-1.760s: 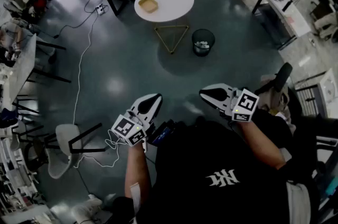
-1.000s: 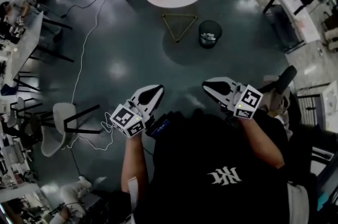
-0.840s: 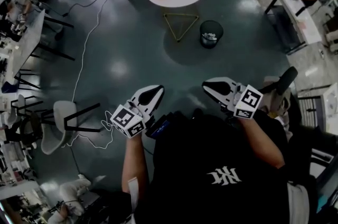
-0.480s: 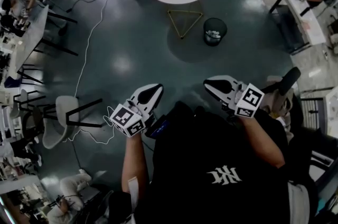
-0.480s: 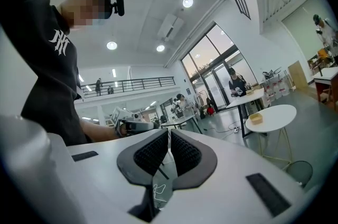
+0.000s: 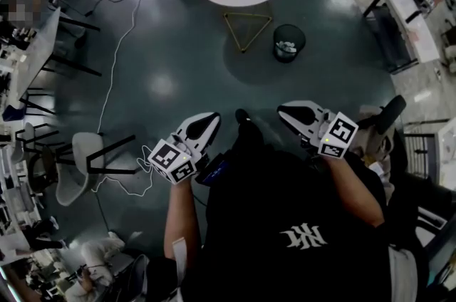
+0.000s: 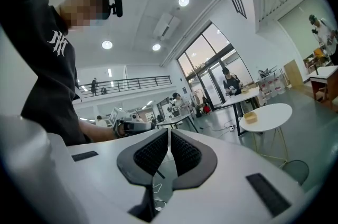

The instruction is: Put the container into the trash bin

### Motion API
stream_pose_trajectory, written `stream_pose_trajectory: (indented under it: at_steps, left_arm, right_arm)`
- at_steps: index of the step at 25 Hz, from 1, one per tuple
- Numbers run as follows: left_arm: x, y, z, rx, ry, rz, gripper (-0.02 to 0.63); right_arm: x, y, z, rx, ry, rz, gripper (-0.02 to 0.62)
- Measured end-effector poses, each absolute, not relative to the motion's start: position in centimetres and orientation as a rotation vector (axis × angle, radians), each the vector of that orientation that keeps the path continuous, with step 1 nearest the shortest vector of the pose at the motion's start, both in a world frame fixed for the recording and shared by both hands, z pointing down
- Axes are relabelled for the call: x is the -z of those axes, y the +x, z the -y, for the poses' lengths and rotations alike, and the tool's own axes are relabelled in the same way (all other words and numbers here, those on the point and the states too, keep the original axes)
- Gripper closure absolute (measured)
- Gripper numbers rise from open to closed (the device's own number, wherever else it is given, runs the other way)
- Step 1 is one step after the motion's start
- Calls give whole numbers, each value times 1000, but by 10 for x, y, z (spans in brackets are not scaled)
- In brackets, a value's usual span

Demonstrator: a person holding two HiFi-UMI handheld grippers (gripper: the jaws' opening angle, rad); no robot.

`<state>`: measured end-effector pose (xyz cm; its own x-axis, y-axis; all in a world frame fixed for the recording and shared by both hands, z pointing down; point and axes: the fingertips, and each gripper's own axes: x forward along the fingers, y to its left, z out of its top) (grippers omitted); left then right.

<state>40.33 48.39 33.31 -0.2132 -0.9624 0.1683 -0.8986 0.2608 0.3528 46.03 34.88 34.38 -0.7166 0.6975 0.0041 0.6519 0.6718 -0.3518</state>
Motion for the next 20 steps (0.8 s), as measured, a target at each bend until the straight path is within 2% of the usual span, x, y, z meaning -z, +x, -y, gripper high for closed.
stream_pose_trajectory:
  at_steps: [10, 20]
  left_arm:
    - [-335, 324, -460, 285, 1728, 2196, 604]
    - [-325, 198, -452, 312, 1744, 2207, 603]
  right_arm:
    - [-350, 389, -324, -471, -1085, 2738, 552]
    - [-344, 270, -307, -423, -1032, 2729, 552]
